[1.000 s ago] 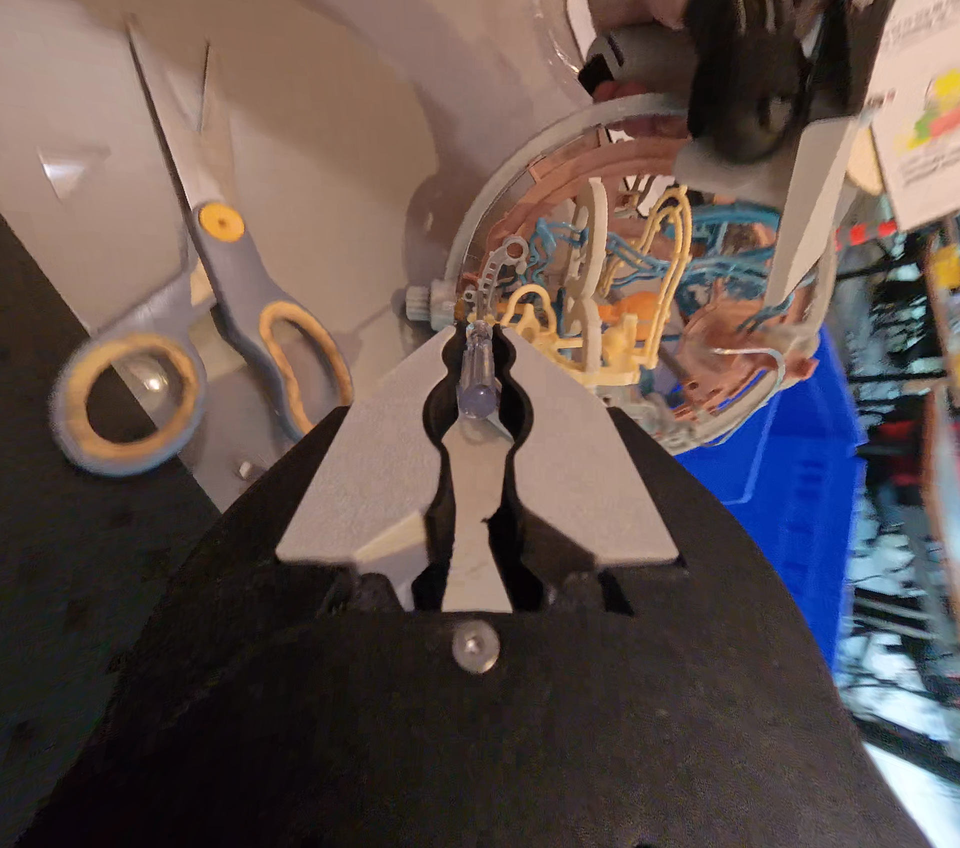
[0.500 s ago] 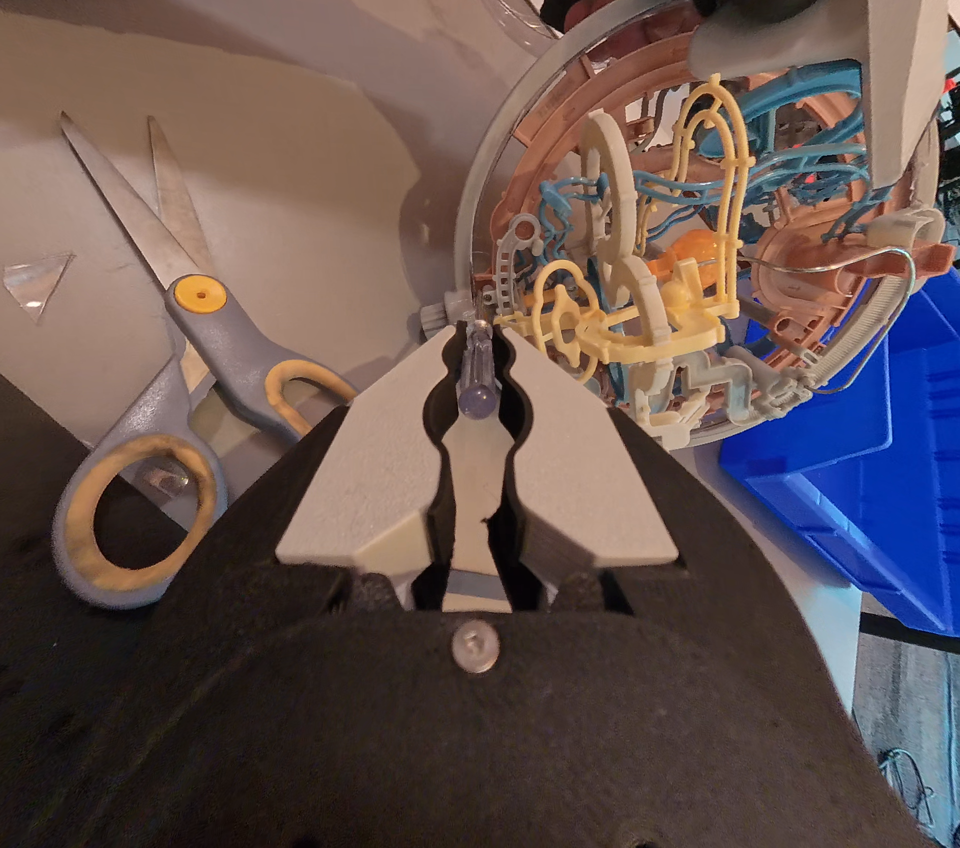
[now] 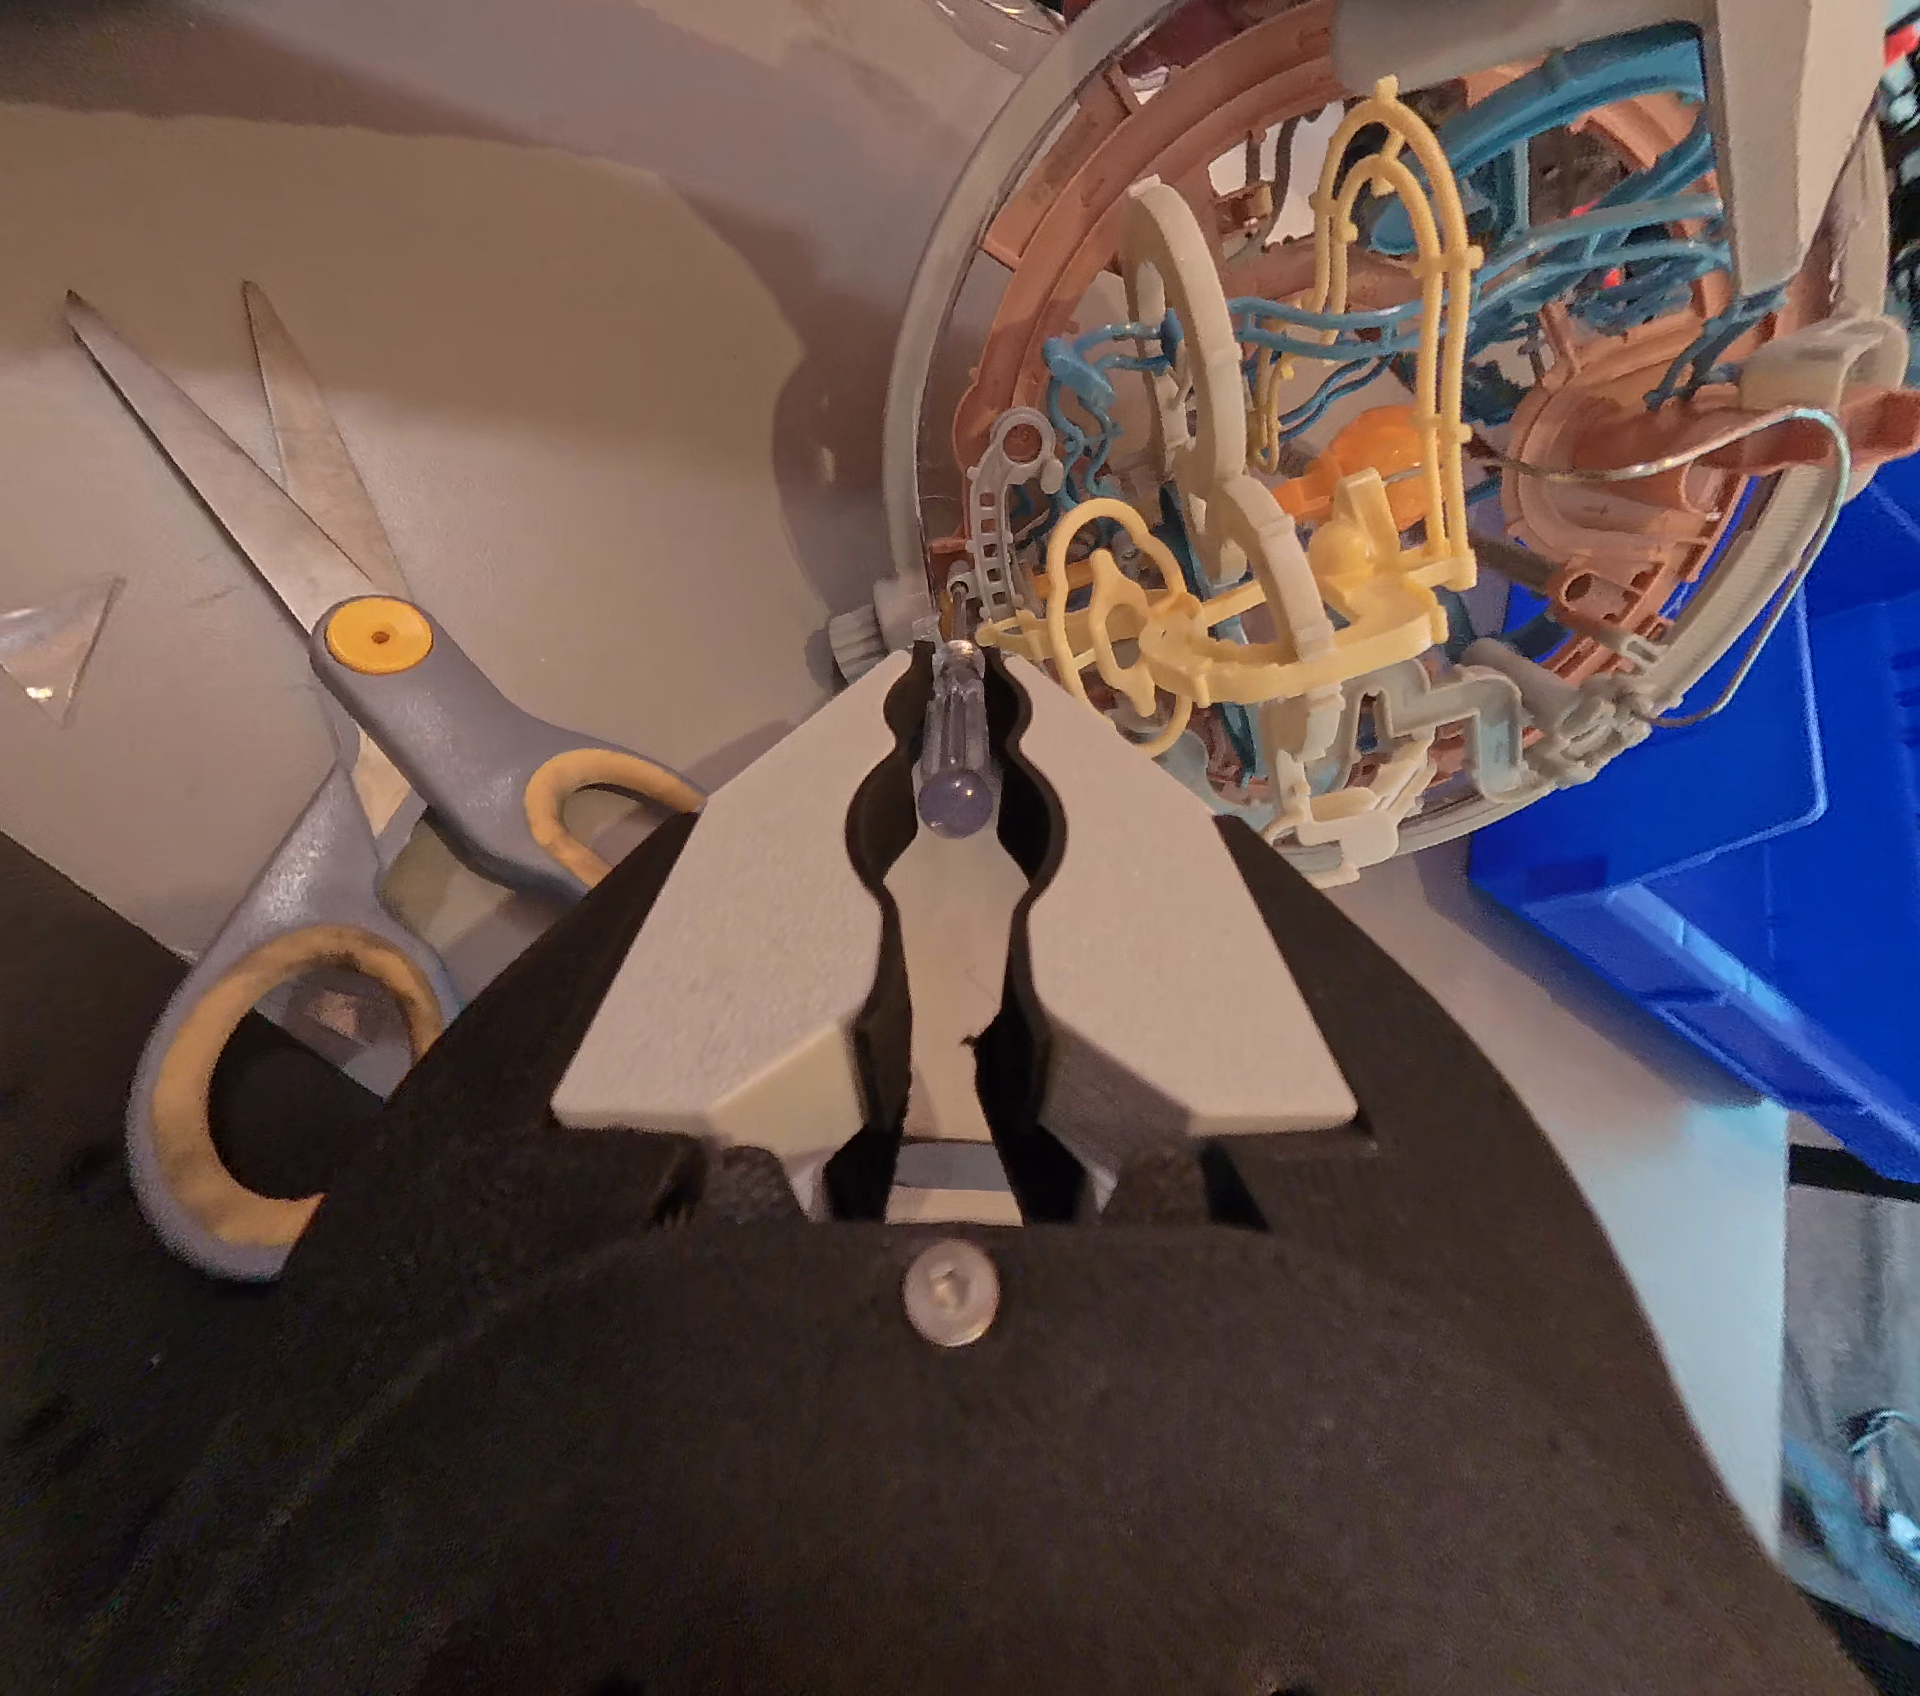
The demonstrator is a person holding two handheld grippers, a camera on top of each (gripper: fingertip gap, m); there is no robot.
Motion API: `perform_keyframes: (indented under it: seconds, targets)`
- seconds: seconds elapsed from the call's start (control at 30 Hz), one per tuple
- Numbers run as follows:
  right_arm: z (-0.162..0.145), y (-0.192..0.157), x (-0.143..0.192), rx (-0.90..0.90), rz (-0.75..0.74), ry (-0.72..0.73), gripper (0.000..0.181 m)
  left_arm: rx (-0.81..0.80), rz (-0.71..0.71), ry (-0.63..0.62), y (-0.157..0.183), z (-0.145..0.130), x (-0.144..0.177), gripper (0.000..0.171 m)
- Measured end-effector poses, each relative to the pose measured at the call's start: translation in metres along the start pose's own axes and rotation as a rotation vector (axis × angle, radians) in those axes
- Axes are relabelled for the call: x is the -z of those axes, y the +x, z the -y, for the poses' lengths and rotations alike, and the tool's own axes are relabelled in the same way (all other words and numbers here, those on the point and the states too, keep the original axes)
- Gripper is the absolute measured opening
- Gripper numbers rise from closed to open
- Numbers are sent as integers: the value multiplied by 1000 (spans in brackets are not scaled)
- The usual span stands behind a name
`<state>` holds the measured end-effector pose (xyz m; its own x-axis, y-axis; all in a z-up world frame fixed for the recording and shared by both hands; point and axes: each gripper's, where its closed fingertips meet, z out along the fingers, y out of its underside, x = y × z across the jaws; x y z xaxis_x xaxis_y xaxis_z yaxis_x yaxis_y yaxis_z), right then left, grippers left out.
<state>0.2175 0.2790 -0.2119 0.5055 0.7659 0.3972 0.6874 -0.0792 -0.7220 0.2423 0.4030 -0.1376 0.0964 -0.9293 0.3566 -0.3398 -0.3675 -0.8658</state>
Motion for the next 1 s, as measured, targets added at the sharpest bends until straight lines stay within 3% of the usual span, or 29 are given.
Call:
perform_keyframes:
  seconds: [0.23,0.43,0.77,1.0]
  targets:
    - [-3,1,0,-380,13,53,8,6,5,1,0,0,0,99]
    - [0,-2,0,-338,-74,-19,8,6,14,-5,0,0,-1,99]
    - [-3,-1,1,-745,-65,110,7,8,18,-4,0,1,-1,99]
    - [2,-3,-1,-285,-134,-46,7,7,19,0,-1,1,-1,99]
